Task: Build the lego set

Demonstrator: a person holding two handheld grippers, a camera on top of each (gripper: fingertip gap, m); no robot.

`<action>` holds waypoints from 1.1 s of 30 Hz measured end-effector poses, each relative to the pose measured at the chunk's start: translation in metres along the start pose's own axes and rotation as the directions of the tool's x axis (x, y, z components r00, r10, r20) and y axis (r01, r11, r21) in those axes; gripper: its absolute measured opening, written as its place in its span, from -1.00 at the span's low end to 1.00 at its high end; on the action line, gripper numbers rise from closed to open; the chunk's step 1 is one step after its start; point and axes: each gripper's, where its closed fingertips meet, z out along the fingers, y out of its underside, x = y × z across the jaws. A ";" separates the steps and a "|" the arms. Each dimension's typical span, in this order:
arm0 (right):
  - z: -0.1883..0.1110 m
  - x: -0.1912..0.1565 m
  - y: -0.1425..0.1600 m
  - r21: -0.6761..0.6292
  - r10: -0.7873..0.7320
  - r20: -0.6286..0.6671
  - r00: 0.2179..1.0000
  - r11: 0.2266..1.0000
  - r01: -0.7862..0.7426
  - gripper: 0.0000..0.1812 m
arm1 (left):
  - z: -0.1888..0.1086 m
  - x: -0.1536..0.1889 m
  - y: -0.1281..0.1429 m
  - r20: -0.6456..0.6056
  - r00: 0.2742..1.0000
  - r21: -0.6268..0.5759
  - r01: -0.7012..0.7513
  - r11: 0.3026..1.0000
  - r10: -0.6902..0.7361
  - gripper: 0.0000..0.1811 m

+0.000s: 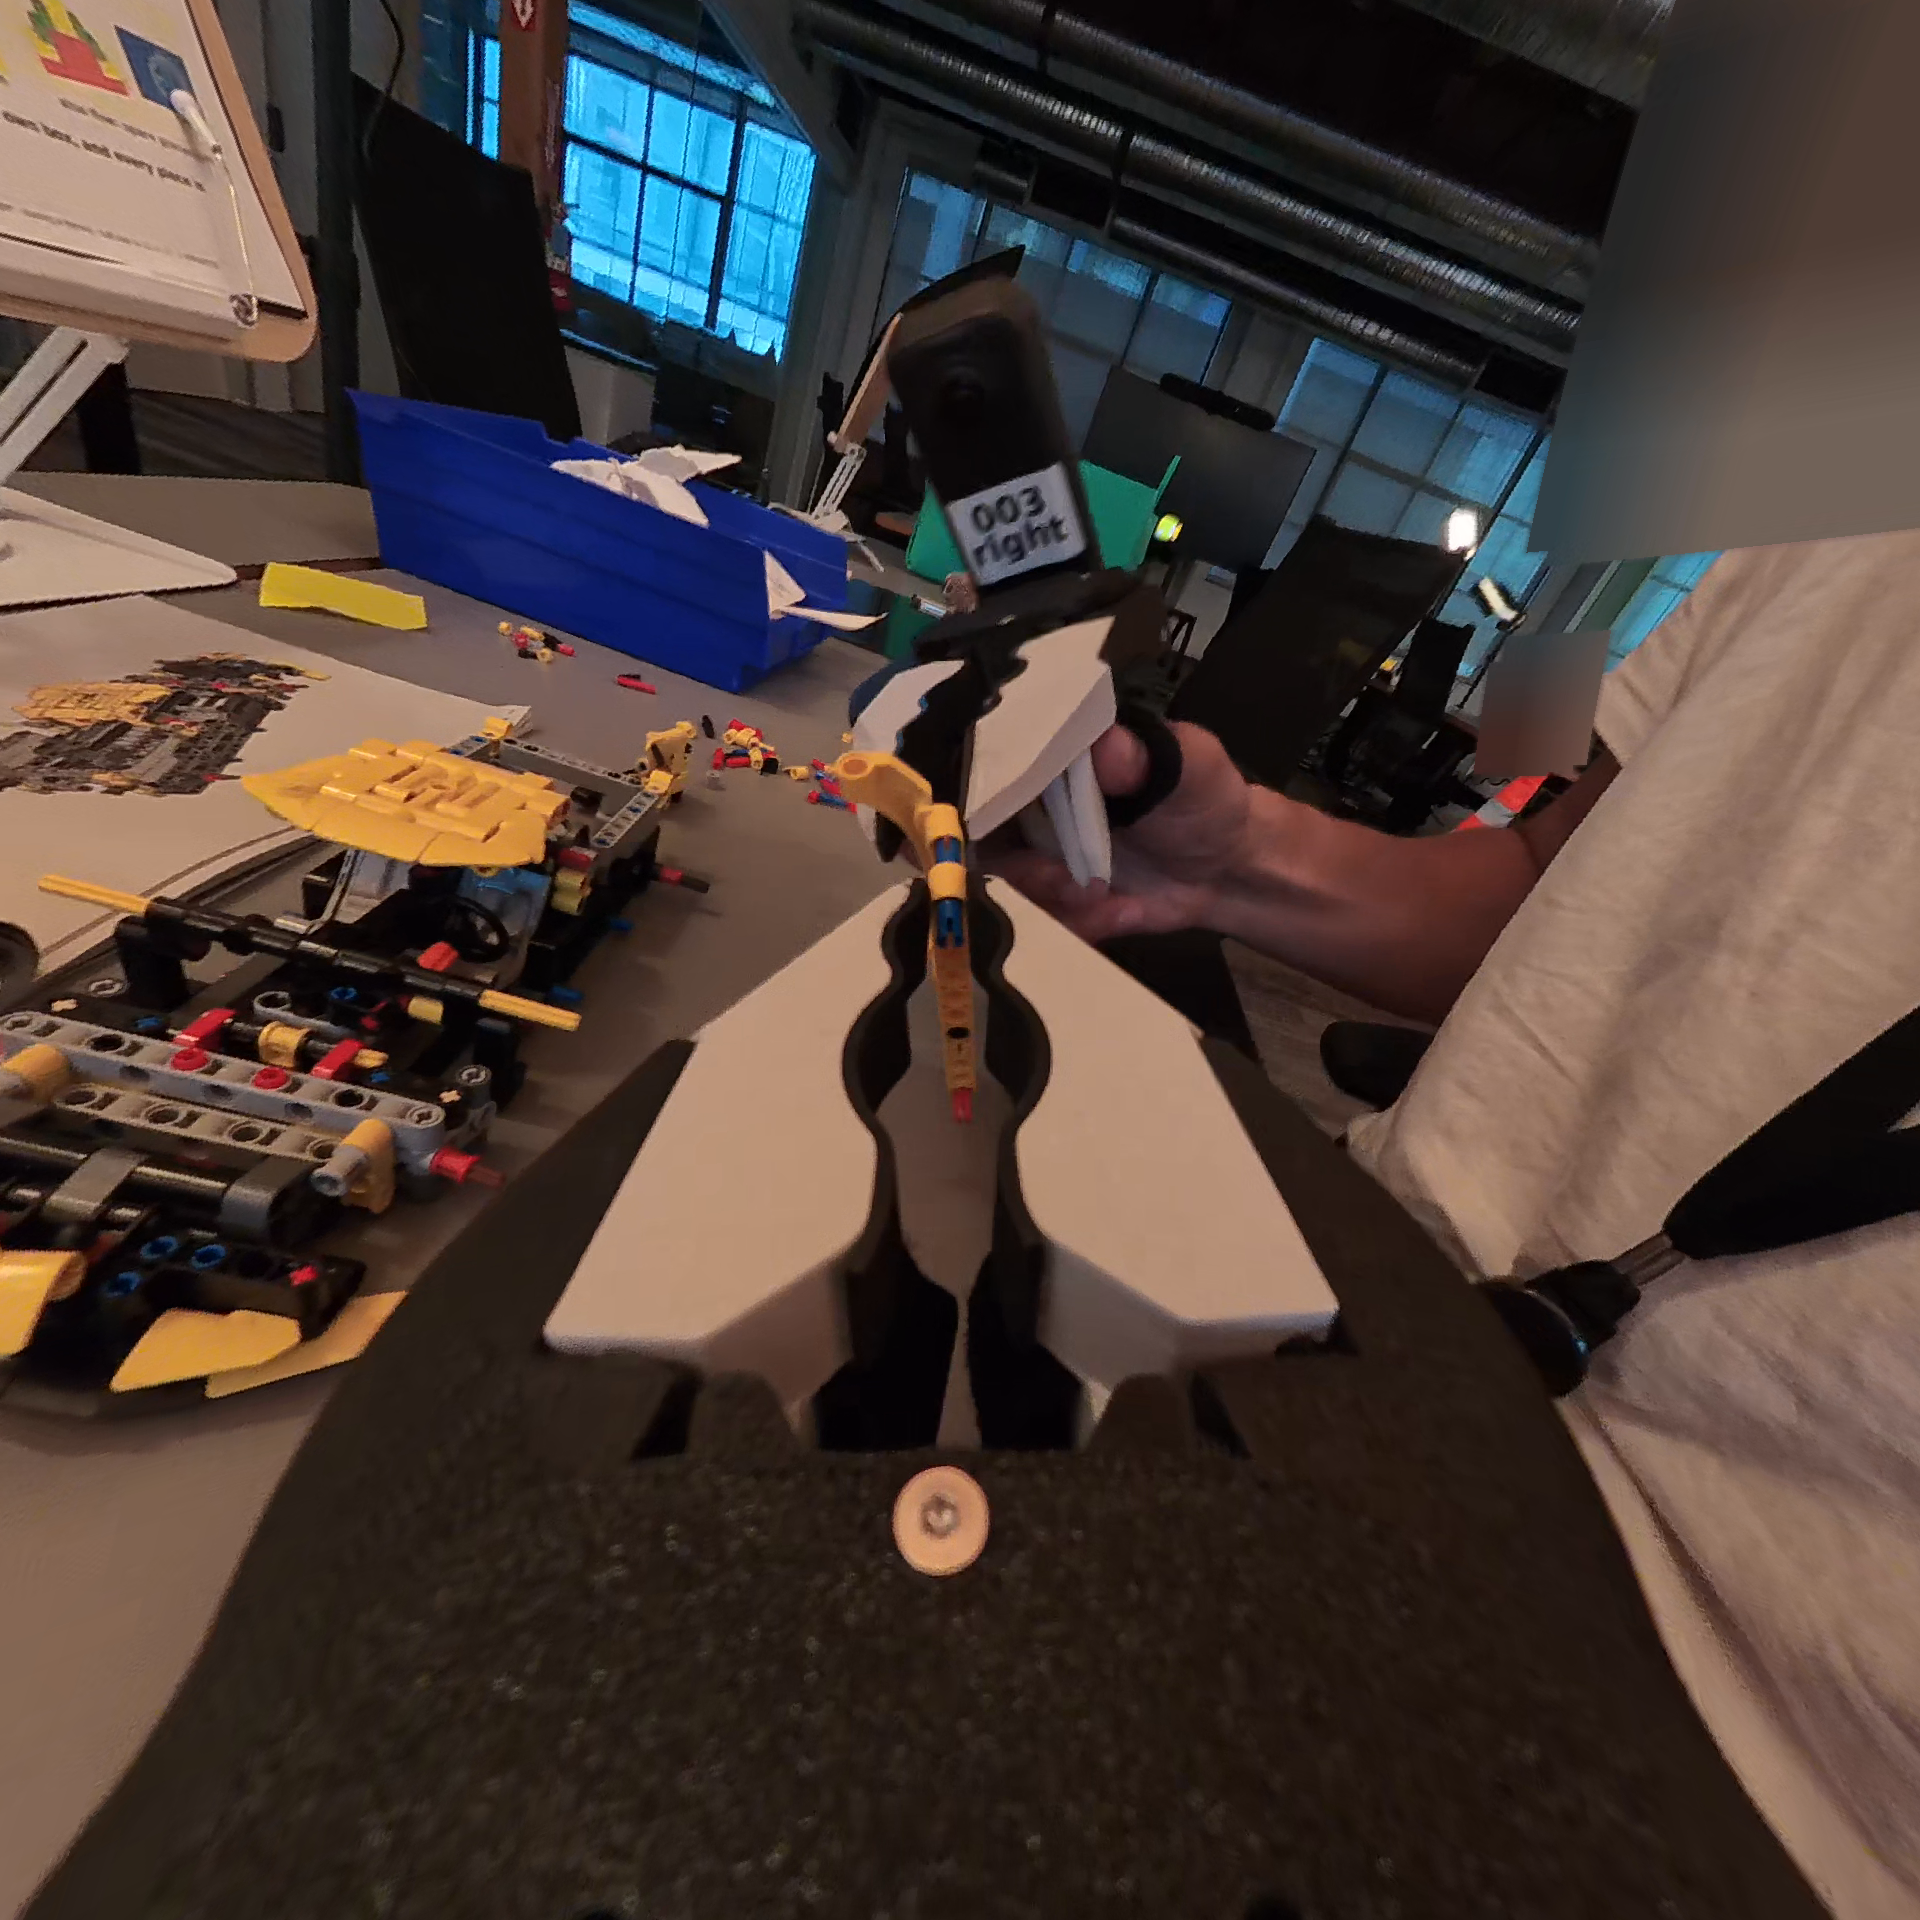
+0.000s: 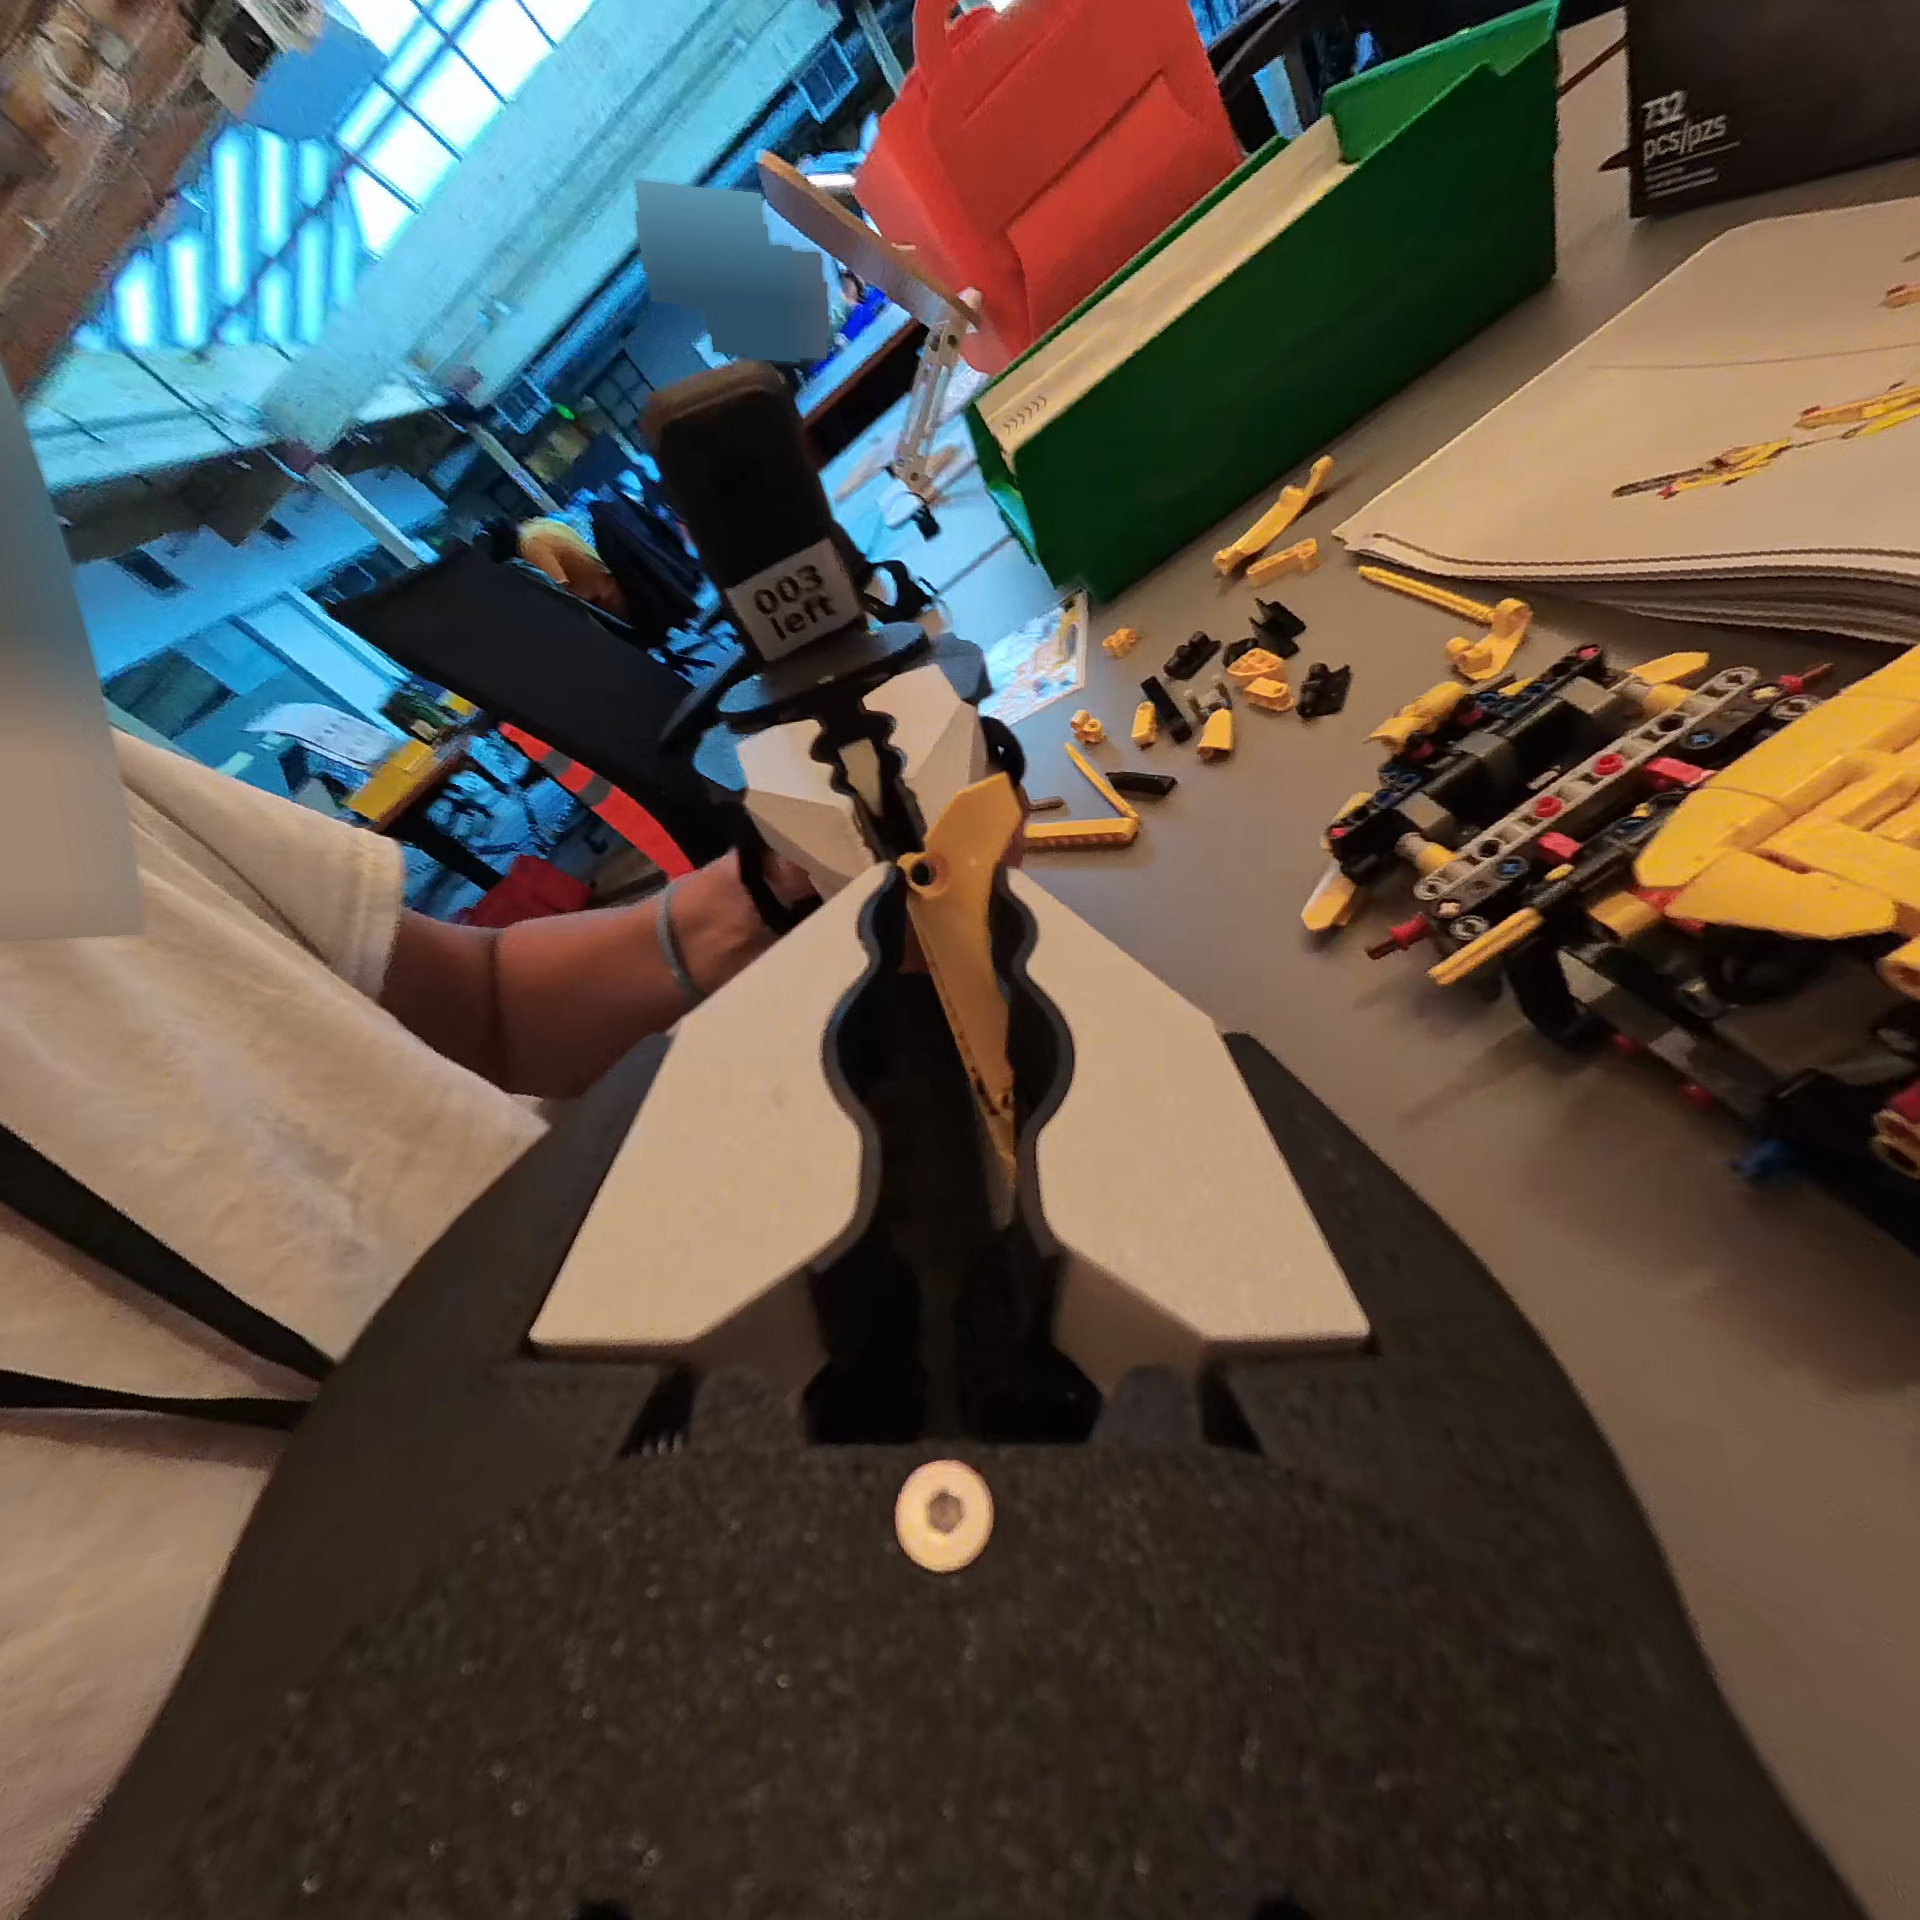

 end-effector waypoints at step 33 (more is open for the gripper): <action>-0.014 -0.048 0.024 -0.153 0.265 0.590 0.763 0.964 -0.216 -0.93 | 0.006 0.044 0.006 -0.257 0.966 -0.039 0.004 0.999 -0.014 -0.93</action>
